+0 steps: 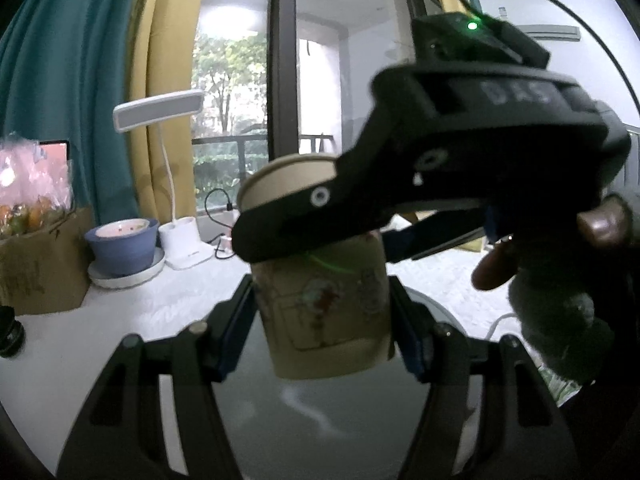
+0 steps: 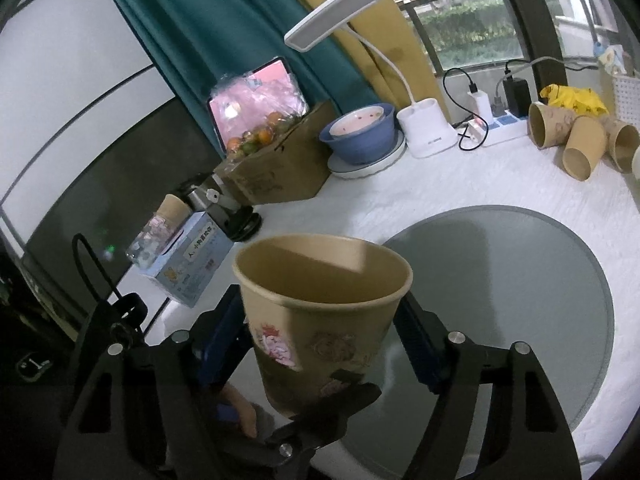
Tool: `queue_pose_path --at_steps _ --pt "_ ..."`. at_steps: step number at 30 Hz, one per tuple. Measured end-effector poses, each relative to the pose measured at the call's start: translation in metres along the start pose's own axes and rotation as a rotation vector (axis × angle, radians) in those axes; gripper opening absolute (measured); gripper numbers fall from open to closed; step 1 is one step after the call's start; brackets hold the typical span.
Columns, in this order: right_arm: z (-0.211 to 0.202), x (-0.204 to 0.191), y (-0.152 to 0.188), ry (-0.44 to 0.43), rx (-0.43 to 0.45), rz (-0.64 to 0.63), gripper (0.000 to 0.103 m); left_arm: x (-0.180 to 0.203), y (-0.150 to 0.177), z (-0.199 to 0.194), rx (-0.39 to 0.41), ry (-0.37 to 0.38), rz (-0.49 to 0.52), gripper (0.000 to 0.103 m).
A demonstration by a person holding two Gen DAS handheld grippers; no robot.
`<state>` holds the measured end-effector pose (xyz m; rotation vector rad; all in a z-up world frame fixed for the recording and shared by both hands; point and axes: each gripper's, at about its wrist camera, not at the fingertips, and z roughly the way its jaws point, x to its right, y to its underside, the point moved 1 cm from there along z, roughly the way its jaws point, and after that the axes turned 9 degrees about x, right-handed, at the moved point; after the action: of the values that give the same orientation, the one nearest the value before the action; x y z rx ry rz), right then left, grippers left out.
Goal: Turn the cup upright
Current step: 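Open the left gripper and withdraw it, leaving the cup in the right gripper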
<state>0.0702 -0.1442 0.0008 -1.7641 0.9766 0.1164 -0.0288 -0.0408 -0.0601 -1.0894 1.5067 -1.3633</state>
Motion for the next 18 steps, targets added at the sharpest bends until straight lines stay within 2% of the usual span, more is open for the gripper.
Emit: queue_pose_path --at_steps 2,7,12,18 --pt "0.0 0.002 -0.001 -0.008 0.002 0.007 0.07 0.001 0.0 0.0 -0.002 0.007 0.006 0.065" --pt "0.002 0.007 -0.002 -0.016 0.004 0.022 0.068 0.002 0.001 0.002 -0.015 0.011 0.006 0.066" --pt "0.004 0.013 -0.003 -0.001 0.009 0.026 0.067 0.0 0.003 0.013 -0.087 0.015 0.006 0.066" --pt "0.006 0.013 -0.007 0.121 0.05 -0.058 0.067 -0.016 0.014 0.021 -0.193 0.02 -0.059 0.067"
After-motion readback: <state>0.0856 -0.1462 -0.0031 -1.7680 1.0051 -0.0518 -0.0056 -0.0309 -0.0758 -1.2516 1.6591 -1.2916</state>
